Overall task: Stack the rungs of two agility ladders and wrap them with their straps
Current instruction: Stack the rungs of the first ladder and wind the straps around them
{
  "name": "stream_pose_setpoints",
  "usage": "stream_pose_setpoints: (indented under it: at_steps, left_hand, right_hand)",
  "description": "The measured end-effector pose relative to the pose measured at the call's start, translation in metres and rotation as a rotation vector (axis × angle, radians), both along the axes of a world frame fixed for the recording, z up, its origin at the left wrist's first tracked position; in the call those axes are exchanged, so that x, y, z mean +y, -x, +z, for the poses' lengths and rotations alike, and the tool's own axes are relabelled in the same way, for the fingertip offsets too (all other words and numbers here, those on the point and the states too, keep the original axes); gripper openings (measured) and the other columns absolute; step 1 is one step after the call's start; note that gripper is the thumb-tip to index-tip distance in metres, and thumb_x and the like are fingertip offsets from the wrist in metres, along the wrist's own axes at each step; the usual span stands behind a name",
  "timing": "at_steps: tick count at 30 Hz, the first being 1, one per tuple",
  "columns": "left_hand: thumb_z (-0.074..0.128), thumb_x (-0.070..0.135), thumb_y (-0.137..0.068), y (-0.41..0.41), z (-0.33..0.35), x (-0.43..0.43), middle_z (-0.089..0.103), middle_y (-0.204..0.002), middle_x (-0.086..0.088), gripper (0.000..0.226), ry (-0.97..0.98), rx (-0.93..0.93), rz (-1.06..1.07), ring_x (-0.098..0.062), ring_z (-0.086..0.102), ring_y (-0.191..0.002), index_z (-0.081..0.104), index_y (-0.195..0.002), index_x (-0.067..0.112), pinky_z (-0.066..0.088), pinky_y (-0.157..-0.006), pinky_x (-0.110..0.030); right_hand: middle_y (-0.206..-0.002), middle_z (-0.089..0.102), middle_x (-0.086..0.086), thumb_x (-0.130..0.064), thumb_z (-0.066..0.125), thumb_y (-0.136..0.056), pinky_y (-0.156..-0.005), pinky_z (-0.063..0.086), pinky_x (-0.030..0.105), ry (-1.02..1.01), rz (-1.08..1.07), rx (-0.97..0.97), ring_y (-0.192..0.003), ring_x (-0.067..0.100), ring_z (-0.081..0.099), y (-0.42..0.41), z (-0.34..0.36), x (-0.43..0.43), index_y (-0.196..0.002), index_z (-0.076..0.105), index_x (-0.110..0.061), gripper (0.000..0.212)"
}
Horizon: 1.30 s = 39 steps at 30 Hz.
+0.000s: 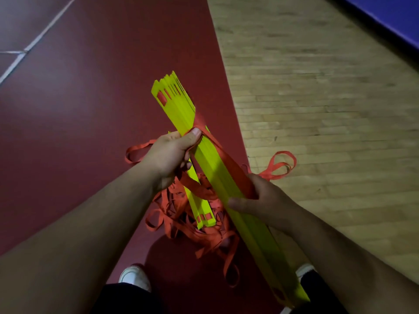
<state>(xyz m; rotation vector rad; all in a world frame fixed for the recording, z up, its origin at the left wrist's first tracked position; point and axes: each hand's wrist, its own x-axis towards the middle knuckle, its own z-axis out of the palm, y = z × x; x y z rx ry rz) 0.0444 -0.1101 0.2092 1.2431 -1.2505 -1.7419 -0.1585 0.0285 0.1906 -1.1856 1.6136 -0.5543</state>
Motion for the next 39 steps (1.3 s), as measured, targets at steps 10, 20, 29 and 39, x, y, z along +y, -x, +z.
stream_pose_setpoints:
  at_steps: [10, 20, 29, 39]
  left_hand:
    - [0.064, 0.059, -0.077, 0.01, 0.008, 0.017, 0.044, -0.045, -0.002, 0.053, 0.166, -0.078, -0.176, -0.018, 0.038, -0.042, 0.042, -0.068, 0.011, 0.039, -0.046, -0.024]
    - [0.069, 0.058, -0.075, 0.0, 0.007, 0.01, 0.036, -0.036, 0.0, 0.056, 0.034, -0.044, -0.166, -0.02, 0.039, -0.041, 0.047, -0.04, 0.02, 0.038, -0.045, -0.021]
    - [0.07, 0.058, -0.081, 0.012, 0.018, 0.012, 0.037, -0.035, 0.007, 0.063, 0.221, -0.349, 0.0, -0.012, 0.039, -0.029, 0.043, -0.039, 0.019, 0.03, -0.038, -0.015]
    - [0.065, 0.063, -0.073, -0.035, 0.031, -0.011, 0.033, -0.051, -0.005, 0.057, 0.302, -0.469, -0.358, -0.018, 0.036, -0.047, 0.052, -0.056, 0.01, 0.036, -0.049, -0.023]
  right_hand:
    - [-0.085, 0.072, -0.019, -0.048, 0.077, -0.047, -0.071, 0.063, 0.038, -0.03, 0.052, -0.046, -0.077, 0.011, 0.073, 0.001, -0.004, 0.006, -0.094, 0.063, -0.047, 0.048]
    - [-0.094, 0.076, 0.008, -0.035, 0.082, -0.062, -0.07, 0.059, 0.042, -0.118, 0.043, -0.478, -0.08, 0.027, 0.073, 0.004, 0.003, 0.007, -0.121, 0.062, -0.025, 0.063]
    - [-0.117, 0.063, 0.004, -0.034, 0.08, -0.075, -0.084, 0.053, 0.042, 0.262, -0.107, 0.481, -0.105, 0.028, 0.063, -0.027, -0.008, 0.004, -0.141, 0.042, -0.023, 0.078]
    - [-0.068, 0.057, -0.011, -0.07, 0.056, -0.071, -0.046, 0.04, 0.029, 0.302, -0.066, 0.571, -0.057, 0.002, 0.055, -0.004, -0.014, 0.008, -0.101, 0.045, -0.041, 0.044]
